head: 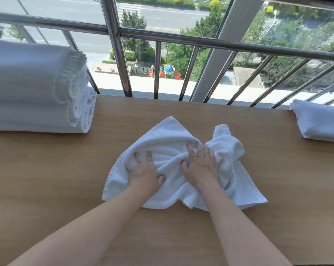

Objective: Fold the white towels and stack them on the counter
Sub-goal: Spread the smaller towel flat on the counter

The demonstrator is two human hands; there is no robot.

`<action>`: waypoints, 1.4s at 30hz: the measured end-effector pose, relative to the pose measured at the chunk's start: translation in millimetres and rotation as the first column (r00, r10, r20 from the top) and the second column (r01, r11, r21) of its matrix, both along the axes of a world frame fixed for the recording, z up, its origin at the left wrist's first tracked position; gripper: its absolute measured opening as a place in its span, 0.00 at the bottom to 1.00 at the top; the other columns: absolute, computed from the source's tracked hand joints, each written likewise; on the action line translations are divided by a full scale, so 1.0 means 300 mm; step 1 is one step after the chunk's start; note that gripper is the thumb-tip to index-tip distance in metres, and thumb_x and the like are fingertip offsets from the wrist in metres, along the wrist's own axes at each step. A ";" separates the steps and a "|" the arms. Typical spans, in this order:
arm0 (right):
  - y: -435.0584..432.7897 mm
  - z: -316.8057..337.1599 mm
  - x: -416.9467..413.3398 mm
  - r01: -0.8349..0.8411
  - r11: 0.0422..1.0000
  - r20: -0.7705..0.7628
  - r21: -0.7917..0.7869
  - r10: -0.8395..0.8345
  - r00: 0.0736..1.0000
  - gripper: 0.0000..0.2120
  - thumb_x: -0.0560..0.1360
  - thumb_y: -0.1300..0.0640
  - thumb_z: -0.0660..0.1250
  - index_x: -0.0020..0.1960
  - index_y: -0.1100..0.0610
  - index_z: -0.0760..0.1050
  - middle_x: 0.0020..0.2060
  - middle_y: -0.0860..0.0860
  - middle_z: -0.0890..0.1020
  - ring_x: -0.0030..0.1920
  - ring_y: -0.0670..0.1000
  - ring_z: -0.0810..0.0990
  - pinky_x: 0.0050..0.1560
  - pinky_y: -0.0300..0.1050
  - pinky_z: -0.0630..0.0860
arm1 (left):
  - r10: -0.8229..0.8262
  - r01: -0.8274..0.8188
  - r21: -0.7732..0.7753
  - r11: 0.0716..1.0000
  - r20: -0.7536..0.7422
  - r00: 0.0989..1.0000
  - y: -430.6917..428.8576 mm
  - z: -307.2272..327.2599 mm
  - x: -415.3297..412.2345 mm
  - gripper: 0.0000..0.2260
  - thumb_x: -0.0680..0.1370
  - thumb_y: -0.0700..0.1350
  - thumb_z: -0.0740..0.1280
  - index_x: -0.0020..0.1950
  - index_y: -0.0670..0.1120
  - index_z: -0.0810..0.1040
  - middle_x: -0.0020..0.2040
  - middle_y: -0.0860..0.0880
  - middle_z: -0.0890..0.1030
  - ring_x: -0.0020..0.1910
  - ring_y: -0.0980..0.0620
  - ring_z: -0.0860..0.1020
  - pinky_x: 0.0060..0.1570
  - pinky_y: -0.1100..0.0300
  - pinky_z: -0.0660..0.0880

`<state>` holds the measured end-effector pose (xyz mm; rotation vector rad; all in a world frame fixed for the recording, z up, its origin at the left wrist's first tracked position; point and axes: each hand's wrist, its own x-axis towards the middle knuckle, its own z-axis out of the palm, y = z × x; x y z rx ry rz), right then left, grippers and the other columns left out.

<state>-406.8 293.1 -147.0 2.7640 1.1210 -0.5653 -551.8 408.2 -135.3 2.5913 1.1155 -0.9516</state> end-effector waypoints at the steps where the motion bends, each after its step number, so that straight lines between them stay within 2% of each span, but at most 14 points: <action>1: 0.013 0.004 -0.002 -0.002 1.000 0.001 -0.010 0.002 1.000 0.33 0.79 0.43 0.49 0.81 0.46 0.43 0.81 0.56 0.46 0.80 0.58 0.41 0.77 0.55 0.34 | -0.025 0.025 0.025 0.999 0.013 1.000 -0.004 -0.001 -0.007 0.44 0.78 0.70 0.52 0.81 0.41 0.40 0.79 0.30 0.50 0.68 0.38 0.72 0.62 0.45 0.70; 3: 0.032 0.009 -0.025 -0.058 0.998 0.031 -0.019 0.059 0.998 0.33 0.78 0.47 0.50 0.81 0.47 0.44 0.81 0.55 0.47 0.79 0.59 0.40 0.76 0.57 0.33 | -0.090 0.078 0.118 0.990 0.094 0.992 0.012 0.002 -0.012 0.41 0.78 0.70 0.51 0.80 0.41 0.53 0.73 0.38 0.64 0.61 0.43 0.74 0.52 0.52 0.71; 6: 0.024 0.002 -0.080 -0.186 0.982 0.046 0.039 0.184 0.982 0.30 0.80 0.53 0.51 0.80 0.48 0.47 0.81 0.54 0.48 0.80 0.57 0.41 0.76 0.58 0.32 | -0.200 0.147 0.164 0.975 0.373 0.906 0.074 -0.015 0.013 0.26 0.81 0.64 0.51 0.67 0.46 0.70 0.64 0.46 0.70 0.61 0.46 0.70 0.57 0.54 0.66; 8: -0.003 -0.011 -0.120 -0.192 0.976 0.060 0.103 0.186 0.981 0.30 0.80 0.56 0.52 0.81 0.50 0.50 0.81 0.55 0.48 0.80 0.57 0.42 0.77 0.58 0.33 | -0.291 0.278 0.101 0.955 0.491 0.821 0.108 -0.038 0.053 0.19 0.84 0.54 0.54 0.74 0.50 0.66 0.75 0.47 0.64 0.73 0.46 0.64 0.69 0.54 0.61; 10: -0.028 -0.028 -0.156 -0.183 0.970 0.072 0.158 0.174 0.982 0.30 0.80 0.57 0.53 0.81 0.53 0.51 0.81 0.54 0.48 0.80 0.57 0.43 0.77 0.58 0.35 | -0.376 0.419 0.028 0.907 0.502 0.779 0.126 -0.064 0.098 0.23 0.85 0.50 0.52 0.81 0.55 0.55 0.82 0.50 0.50 0.81 0.47 0.49 0.77 0.53 0.50; 13: -0.074 -0.053 -0.196 -0.090 0.978 0.051 0.186 0.082 0.995 0.31 0.81 0.51 0.52 0.81 0.47 0.46 0.80 0.50 0.43 0.80 0.56 0.39 0.77 0.57 0.34 | -0.398 0.447 -0.027 0.894 0.408 0.821 0.150 -0.106 0.140 0.29 0.81 0.65 0.43 0.81 0.60 0.43 0.82 0.51 0.37 0.80 0.46 0.36 0.77 0.42 0.38; 16: -0.118 -0.075 -0.209 -0.021 0.989 0.040 0.145 0.015 0.999 0.31 0.82 0.45 0.49 0.80 0.43 0.38 0.80 0.48 0.37 0.78 0.54 0.31 0.77 0.56 0.35 | -0.366 0.388 0.012 0.921 0.360 0.858 0.176 -0.140 0.142 0.35 0.74 0.74 0.39 0.78 0.64 0.33 0.79 0.57 0.31 0.78 0.48 0.30 0.72 0.30 0.35; 22: -0.158 -0.102 -0.190 0.067 0.989 0.035 0.129 -0.072 0.997 0.32 0.81 0.38 0.44 0.79 0.42 0.32 0.79 0.45 0.34 0.78 0.51 0.31 0.77 0.53 0.34 | -0.185 0.184 0.040 0.982 0.375 0.908 0.230 -0.169 0.121 0.39 0.71 0.79 0.40 0.76 0.65 0.29 0.75 0.61 0.25 0.78 0.47 0.31 0.66 0.23 0.38; 25: -0.190 -0.112 -0.160 0.102 0.991 0.032 0.084 -0.105 0.994 0.33 0.80 0.35 0.42 0.78 0.43 0.29 0.78 0.46 0.33 0.78 0.49 0.33 0.77 0.49 0.34 | -0.019 0.008 0.035 0.999 0.335 0.942 0.277 -0.165 0.100 0.41 0.71 0.78 0.41 0.76 0.62 0.28 0.77 0.55 0.26 0.78 0.41 0.30 0.67 0.24 0.41; 29: -0.184 -0.102 -0.155 0.095 0.992 0.001 0.082 -0.096 0.995 0.34 0.79 0.34 0.41 0.78 0.42 0.30 0.79 0.47 0.33 0.78 0.50 0.33 0.77 0.50 0.32 | 0.026 -0.037 0.034 0.999 0.282 0.959 0.244 -0.153 0.087 0.43 0.72 0.77 0.41 0.77 0.57 0.28 0.78 0.47 0.27 0.76 0.32 0.30 0.70 0.26 0.39; 32: -0.154 -0.092 -0.178 0.103 0.991 -0.027 0.089 -0.101 0.995 0.34 0.78 0.33 0.40 0.78 0.41 0.29 0.78 0.49 0.32 0.78 0.53 0.32 0.76 0.53 0.30 | -0.036 0.012 0.076 0.997 0.327 0.944 0.174 -0.164 0.080 0.42 0.73 0.75 0.39 0.79 0.52 0.29 0.79 0.41 0.30 0.76 0.32 0.32 0.71 0.32 0.32; 35: -0.137 -0.093 -0.196 0.096 0.991 -0.029 0.089 -0.094 0.995 0.34 0.77 0.32 0.40 0.77 0.39 0.28 0.78 0.50 0.31 0.78 0.55 0.31 0.75 0.56 0.30 | -0.239 0.243 0.059 0.968 0.502 0.831 0.113 -0.191 0.068 0.36 0.76 0.71 0.41 0.80 0.58 0.35 0.81 0.46 0.33 0.79 0.41 0.32 0.74 0.40 0.31; 37: -0.139 -0.097 -0.205 0.079 0.992 -0.019 0.100 -0.078 0.997 0.34 0.78 0.33 0.42 0.78 0.40 0.30 0.78 0.51 0.32 0.78 0.55 0.32 0.76 0.56 0.32 | -0.336 0.350 0.075 0.934 0.519 0.786 0.096 -0.217 0.059 0.33 0.77 0.71 0.39 0.79 0.63 0.35 0.81 0.52 0.35 0.79 0.45 0.33 0.74 0.38 0.32; 42: -0.191 -0.090 -0.216 -0.051 0.984 -0.067 0.172 0.064 0.996 0.32 0.82 0.40 0.48 0.80 0.45 0.38 0.80 0.48 0.38 0.80 0.52 0.37 0.78 0.52 0.36 | -0.289 0.257 0.132 0.957 0.441 0.849 0.124 -0.222 0.033 0.33 0.76 0.73 0.38 0.78 0.65 0.34 0.80 0.59 0.33 0.79 0.41 0.32 0.68 0.30 0.29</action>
